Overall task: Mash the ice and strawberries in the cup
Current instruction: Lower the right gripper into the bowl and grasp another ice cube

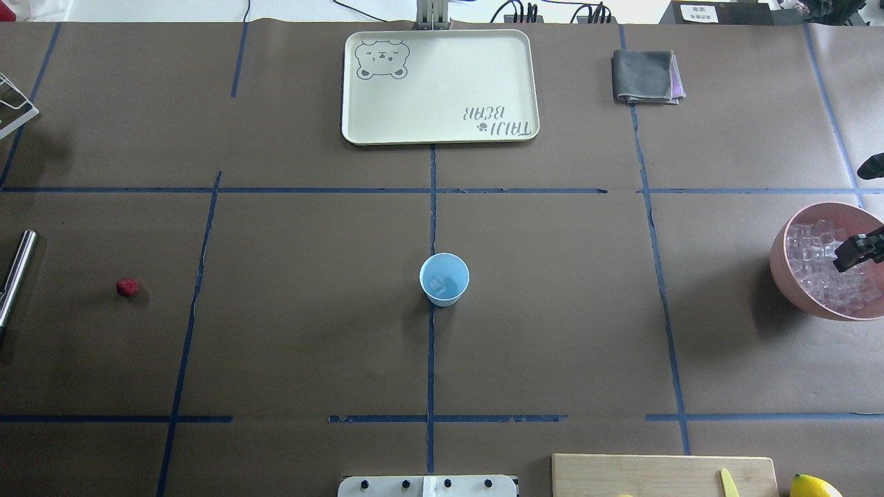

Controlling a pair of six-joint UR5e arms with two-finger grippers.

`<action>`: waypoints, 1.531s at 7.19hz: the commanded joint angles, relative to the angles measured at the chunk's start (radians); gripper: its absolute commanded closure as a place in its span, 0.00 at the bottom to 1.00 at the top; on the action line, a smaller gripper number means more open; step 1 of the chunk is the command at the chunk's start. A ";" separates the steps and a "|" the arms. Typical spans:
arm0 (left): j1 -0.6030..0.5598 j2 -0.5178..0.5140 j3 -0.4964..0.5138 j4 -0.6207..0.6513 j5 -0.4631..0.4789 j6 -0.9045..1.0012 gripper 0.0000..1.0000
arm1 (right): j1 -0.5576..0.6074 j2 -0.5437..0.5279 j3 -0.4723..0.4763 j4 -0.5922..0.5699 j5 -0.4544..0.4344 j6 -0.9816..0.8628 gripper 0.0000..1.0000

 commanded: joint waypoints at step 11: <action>0.007 -0.011 -0.002 -0.011 0.002 -0.081 0.00 | 0.066 0.082 0.401 -0.430 0.025 0.041 1.00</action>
